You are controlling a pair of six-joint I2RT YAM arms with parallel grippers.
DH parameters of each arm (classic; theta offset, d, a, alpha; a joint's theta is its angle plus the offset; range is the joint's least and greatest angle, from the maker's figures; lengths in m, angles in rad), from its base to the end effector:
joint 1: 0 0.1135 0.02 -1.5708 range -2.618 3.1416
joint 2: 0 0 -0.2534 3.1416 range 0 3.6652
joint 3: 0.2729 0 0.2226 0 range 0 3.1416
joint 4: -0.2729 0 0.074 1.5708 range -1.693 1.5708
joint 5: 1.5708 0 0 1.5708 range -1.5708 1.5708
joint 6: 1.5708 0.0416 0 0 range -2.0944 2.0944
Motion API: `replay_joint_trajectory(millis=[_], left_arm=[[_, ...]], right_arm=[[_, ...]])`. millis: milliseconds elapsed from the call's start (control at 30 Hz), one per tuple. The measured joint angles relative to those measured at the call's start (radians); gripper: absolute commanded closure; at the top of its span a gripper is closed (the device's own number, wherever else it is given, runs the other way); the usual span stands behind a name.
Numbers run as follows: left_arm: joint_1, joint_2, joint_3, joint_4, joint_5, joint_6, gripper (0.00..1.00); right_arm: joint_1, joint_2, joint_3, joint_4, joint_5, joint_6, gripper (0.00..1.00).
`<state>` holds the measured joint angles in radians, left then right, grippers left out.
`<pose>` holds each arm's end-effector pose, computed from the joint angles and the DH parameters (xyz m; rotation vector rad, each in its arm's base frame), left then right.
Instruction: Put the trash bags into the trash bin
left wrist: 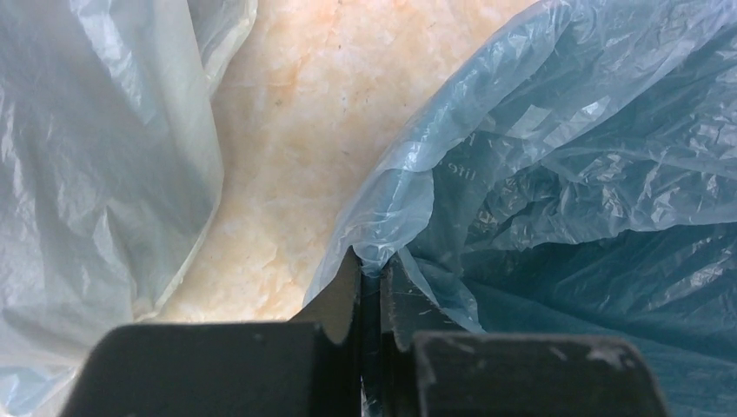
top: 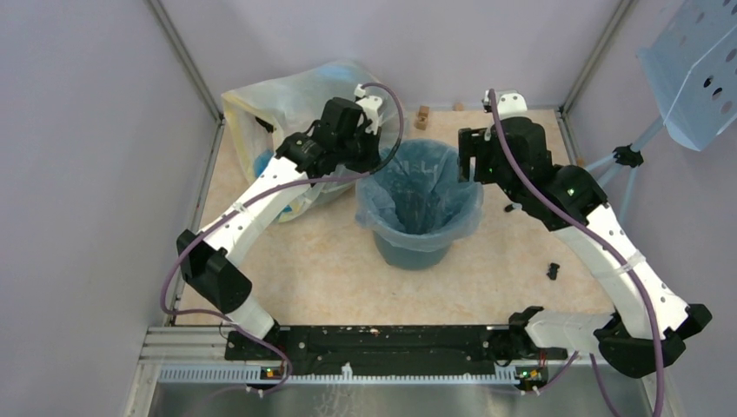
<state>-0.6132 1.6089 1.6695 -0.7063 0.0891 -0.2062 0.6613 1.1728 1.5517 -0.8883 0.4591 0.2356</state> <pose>0.2695 -0.1942 0.3701 0.5080 2.2120 -0.5435 0.1659 0.1058 0.4279 -0.1548 2.0184 0.0880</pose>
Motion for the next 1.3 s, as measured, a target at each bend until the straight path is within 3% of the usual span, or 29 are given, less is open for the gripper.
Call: replay_joint_trajectory(millis=[367,733,1067,1300], left_arm=[[0.021,0.132,0.127,0.051,0.000,0.037,1.00],[0.159,0.292,0.297,0.099,0.014,0.041,1.00],[0.195,0.324,0.334,0.128,0.053,0.048,0.32],[0.195,0.174,0.225,0.142,0.141,0.010,0.02]], right_arm=[[-0.005,-0.077,-0.040,-0.003,0.002,0.030,0.27],[-0.005,-0.248,-0.152,-0.008,-0.001,0.043,0.28],[-0.006,-0.369,-0.367,0.097,-0.075,0.051,0.26],[-0.005,-0.487,-0.659,0.262,-0.190,0.094,0.20]])
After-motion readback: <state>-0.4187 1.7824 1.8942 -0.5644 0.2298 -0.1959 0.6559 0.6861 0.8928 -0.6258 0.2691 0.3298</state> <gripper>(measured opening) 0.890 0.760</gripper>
